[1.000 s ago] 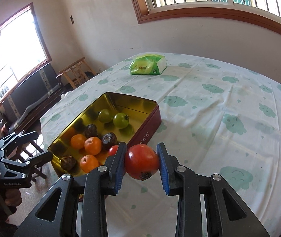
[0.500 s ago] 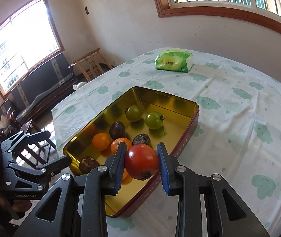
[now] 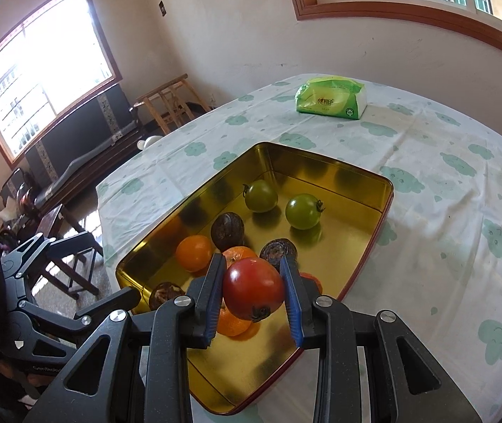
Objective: Organize fruits
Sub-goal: 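Carry the red tomato into the tin and open the right gripper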
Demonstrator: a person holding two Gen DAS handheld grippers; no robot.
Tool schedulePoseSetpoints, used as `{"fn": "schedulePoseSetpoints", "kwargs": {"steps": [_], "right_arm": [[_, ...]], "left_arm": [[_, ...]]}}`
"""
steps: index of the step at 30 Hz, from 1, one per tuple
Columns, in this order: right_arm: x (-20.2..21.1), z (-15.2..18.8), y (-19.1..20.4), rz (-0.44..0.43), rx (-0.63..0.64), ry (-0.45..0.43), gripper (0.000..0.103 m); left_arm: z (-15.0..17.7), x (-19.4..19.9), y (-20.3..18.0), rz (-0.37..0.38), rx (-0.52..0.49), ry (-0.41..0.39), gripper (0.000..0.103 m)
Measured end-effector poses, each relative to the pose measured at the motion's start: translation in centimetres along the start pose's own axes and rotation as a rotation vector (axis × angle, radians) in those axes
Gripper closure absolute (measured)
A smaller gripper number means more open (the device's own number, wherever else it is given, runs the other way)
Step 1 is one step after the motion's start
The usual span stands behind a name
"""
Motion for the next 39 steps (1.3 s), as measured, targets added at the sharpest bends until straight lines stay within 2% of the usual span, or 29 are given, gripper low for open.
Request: {"fn": "schedulePoseSetpoints", "kwargs": {"steps": [15, 39], "right_arm": [[-1.8, 0.0, 0.6, -0.015, -0.004, 0.015, 0.070], [-3.3, -0.2, 0.9, -0.022, -0.007, 0.015, 0.069]], "left_arm": [[0.5, -0.8, 0.4, -0.019, -0.014, -0.015, 0.007], [-0.6, 1.0, 0.1, 0.012, -0.017, -0.132, 0.001]]}}
Point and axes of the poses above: each gripper's, at about its wrist camera, not at the fingertips, and x roughly against the way its jaws point, y to its left, z to its underside, the point moved 10 cm from there along -x, roughly the way its jaws point, and after that the axes turned 8 degrees about -y, right-handed, at the moved point
